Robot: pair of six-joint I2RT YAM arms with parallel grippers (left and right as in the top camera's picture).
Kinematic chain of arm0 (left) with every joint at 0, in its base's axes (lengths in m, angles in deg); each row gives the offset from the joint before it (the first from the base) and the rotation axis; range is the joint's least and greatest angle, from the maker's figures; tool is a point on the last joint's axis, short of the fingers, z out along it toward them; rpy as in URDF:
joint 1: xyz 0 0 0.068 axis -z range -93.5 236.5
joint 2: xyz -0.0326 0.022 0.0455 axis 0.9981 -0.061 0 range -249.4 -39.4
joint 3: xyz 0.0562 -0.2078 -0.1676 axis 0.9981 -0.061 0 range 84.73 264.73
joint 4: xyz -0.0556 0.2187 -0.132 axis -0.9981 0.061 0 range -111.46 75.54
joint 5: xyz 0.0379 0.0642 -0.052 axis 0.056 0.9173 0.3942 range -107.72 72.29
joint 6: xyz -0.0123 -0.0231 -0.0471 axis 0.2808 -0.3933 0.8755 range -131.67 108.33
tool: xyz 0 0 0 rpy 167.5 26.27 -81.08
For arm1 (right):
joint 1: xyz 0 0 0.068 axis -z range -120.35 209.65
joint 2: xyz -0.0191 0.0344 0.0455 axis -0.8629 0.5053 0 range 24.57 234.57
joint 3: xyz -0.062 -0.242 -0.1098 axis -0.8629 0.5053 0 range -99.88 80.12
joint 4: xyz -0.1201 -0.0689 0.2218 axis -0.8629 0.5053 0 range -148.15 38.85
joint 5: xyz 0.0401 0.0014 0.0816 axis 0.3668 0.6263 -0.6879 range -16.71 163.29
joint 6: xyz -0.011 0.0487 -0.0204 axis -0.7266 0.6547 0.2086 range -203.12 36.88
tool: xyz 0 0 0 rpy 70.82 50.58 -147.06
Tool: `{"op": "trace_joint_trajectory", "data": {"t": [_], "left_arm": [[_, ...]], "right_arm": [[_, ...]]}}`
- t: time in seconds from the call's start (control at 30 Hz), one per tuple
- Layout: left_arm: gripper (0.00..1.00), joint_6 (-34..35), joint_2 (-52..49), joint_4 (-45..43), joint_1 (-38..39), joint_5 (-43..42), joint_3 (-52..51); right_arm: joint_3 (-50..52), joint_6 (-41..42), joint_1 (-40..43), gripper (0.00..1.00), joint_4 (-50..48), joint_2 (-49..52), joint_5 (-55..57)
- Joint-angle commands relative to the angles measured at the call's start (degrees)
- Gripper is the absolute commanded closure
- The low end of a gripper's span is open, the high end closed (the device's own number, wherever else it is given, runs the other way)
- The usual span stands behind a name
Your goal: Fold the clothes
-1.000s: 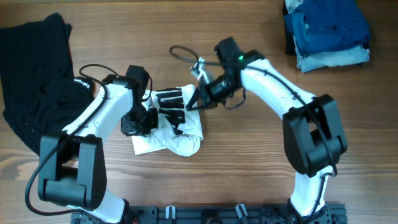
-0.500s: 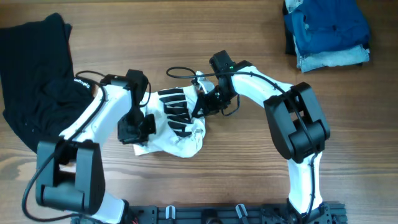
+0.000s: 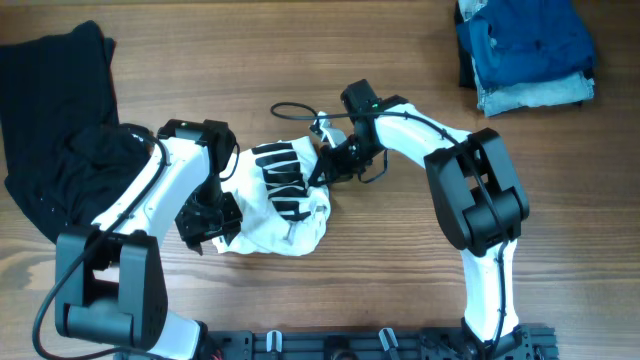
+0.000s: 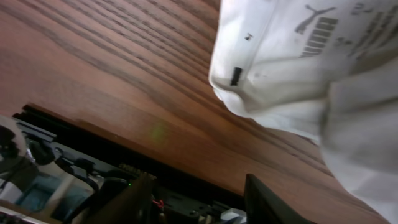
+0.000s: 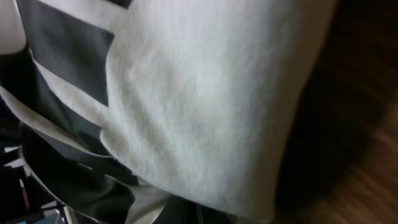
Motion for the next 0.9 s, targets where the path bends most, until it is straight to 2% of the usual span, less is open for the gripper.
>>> {"op": "trace_joint_trajectory", "data": {"t": [0.0, 0.03, 0.07, 0.17, 0.27, 0.3, 0.37, 0.43, 0.63, 0.73, 0.87], "left_arm": [[0.4, 1.1, 1.0, 0.2, -0.9, 1.8, 0.4], [0.4, 1.1, 1.2, 0.2, -1.2, 1.8, 0.4], [0.4, 1.1, 2.0, 0.0, -1.7, 2.1, 0.4], [0.37, 2.0, 5.8, -1.8, -3.1, 4.0, 1.9], [0.27, 2.0, 11.8, -8.6, -5.6, 4.1, 3.2], [0.18, 2.0, 14.2, -11.9, -6.7, 4.1, 3.3], [0.07, 1.9, 17.4, -17.3, -9.0, 4.4, 3.3], [0.03, 1.6, 18.9, -21.5, -11.3, 4.4, 3.3], [0.0, 0.2, 18.1, -25.8, -16.7, 4.6, 3.3], [0.0, 0.2, 18.1, -26.1, -18.9, 4.6, 3.3], [0.0, 0.2, 18.1, -26.4, -21.6, 4.6, 3.3]], "right_arm": [[-4.9, -1.5, 3.9, 0.82, 3.7, 1.9, 7.5], [-6.4, -2.0, 4.3, 0.77, 5.4, 0.6, 7.5], [-8.3, -3.0, 4.6, 0.61, 7.8, -1.3, 7.5], [-11.6, -4.4, 4.2, 0.29, 11.9, -6.2, 7.9], [-11.6, -4.4, 2.3, 0.12, 12.9, -9.7, 10.4], [-11.6, -4.6, 1.2, 0.12, 13.3, -10.1, 11.9], [-11.6, -7.3, -1.0, 0.12, 14.3, -10.1, 12.3], [-11.4, -7.8, -4.5, 0.12, 15.1, -10.0, 16.2], [-8.1, -6.7, -12.3, 0.02, 12.2, -6.5, 28.1], [-8.0, -4.9, -12.0, 0.02, 11.0, -2.8, 29.8], [-8.0, 3.1, -9.7, 0.01, 7.9, 1.7, 37.8]]}}
